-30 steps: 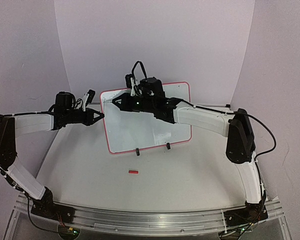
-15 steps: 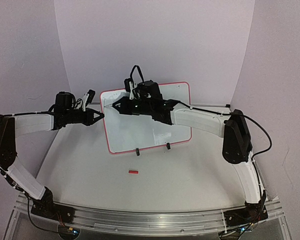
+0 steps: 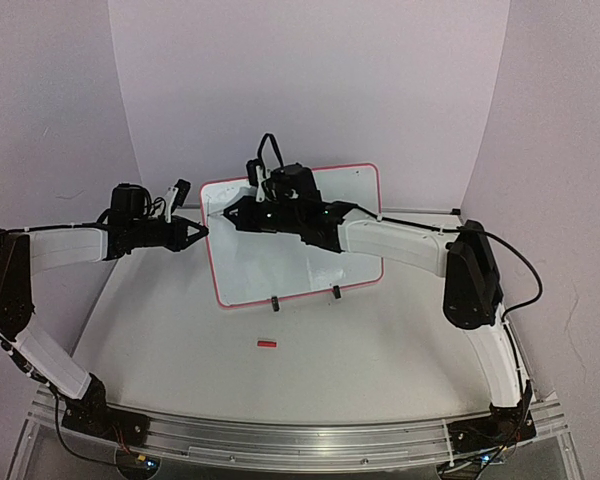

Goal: Write a sentence on the whiteboard

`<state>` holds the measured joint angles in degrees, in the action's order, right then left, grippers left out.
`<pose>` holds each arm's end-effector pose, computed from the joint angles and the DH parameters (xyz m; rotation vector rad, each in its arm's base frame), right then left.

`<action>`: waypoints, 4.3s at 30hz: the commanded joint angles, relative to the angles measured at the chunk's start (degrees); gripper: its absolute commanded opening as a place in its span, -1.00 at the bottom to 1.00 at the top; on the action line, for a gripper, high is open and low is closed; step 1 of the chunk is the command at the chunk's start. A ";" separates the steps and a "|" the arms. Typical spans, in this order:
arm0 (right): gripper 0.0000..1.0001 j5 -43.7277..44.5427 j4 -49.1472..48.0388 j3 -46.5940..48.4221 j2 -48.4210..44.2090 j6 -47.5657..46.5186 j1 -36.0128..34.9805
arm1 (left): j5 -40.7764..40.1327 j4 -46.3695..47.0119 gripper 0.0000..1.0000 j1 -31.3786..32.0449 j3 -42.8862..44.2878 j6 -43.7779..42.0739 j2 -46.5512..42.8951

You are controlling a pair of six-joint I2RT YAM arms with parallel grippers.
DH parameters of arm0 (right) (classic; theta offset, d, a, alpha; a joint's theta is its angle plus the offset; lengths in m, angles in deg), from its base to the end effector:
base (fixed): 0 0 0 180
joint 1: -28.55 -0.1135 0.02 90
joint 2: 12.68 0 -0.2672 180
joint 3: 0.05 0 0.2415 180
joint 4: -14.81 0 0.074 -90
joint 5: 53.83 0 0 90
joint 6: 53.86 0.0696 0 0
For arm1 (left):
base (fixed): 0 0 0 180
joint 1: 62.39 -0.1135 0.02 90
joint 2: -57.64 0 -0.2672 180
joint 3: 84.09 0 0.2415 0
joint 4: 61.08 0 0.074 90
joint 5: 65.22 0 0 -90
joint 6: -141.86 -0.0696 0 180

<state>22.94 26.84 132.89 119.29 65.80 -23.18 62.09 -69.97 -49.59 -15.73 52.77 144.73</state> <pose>0.3463 0.4647 0.2891 -0.5478 1.8507 1.2005 0.3317 -0.1186 0.2428 0.6137 1.9469 -0.8149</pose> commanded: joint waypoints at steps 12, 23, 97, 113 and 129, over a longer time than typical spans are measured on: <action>-1.00 2.95 -1.30 -4.85 -6.15 -2.67 0.60 | -1.19 -0.90 -1.00 0.24 0.99 -3.30 -0.69; -1.00 -4.78 -7.00 -7.78 -11.02 -2.90 0.99 | -1.37 -1.17 -1.00 0.29 1.04 -3.37 -0.81; -1.00 -11.64 -2.92 -6.15 -1.70 3.48 4.26 | -2.25 -1.74 -1.00 0.29 1.54 -3.77 -0.87; -1.00 -13.17 -2.42 -6.76 -3.74 1.03 3.59 | -2.23 -1.91 -1.00 0.29 1.52 -3.67 -0.70; -1.00 -10.89 -3.04 -12.47 -14.22 -2.18 4.08 | -2.51 -1.95 -1.00 0.29 1.42 -3.94 -0.82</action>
<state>10.59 25.69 120.50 107.95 64.89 -19.36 61.68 -70.41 -49.59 -15.71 51.83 144.71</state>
